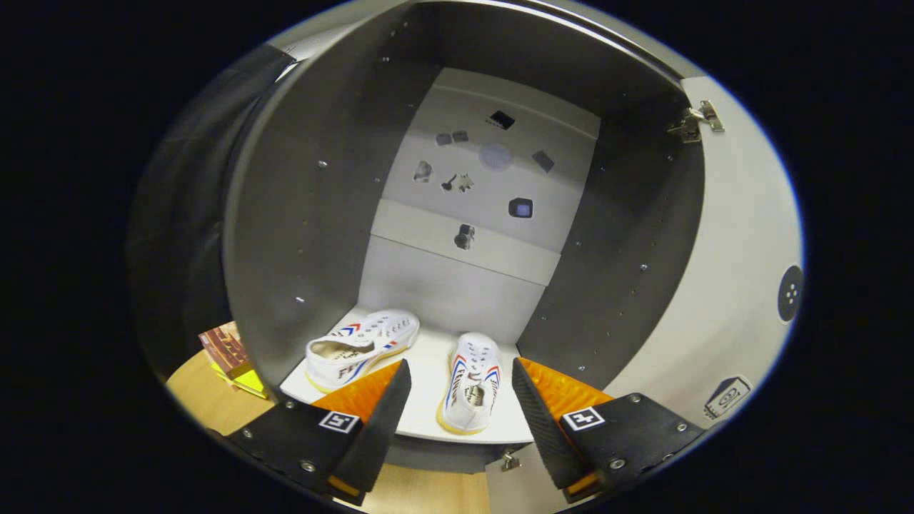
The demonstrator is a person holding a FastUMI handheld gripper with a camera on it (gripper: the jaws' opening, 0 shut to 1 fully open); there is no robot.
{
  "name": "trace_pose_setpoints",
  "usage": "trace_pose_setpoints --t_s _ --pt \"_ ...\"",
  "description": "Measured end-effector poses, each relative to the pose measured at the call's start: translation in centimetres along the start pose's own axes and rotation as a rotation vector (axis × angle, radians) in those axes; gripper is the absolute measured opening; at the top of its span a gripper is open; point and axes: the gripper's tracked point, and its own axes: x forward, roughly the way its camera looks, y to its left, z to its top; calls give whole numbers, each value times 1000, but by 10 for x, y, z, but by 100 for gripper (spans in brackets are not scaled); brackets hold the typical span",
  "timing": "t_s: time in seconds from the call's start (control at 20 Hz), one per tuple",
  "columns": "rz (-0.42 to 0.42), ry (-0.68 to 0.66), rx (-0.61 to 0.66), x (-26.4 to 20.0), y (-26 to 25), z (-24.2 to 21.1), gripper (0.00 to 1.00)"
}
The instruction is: Open the shoe cabinet door, grab the shoes and put them into the shoe cabinet, then close the shoe cabinet door.
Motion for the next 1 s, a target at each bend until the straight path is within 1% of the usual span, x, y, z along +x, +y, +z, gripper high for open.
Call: trace_pose_setpoints --t_s 0.1,0.2,0.35,0.55,0.7,0.85,1.0 --pt "41 -21 38 -39 14 9 95" --pt "68 -34 66 -75 25 12 95" --pt "86 -54 70 -127 30 18 95" --pt "96 -60 117 -187 25 15 95" --pt "82 -75 135 -227 14 10 95" --pt "52 -77 140 -260 -7 -1 95" --pt "-10 -82 164 -293 -37 -14 95"
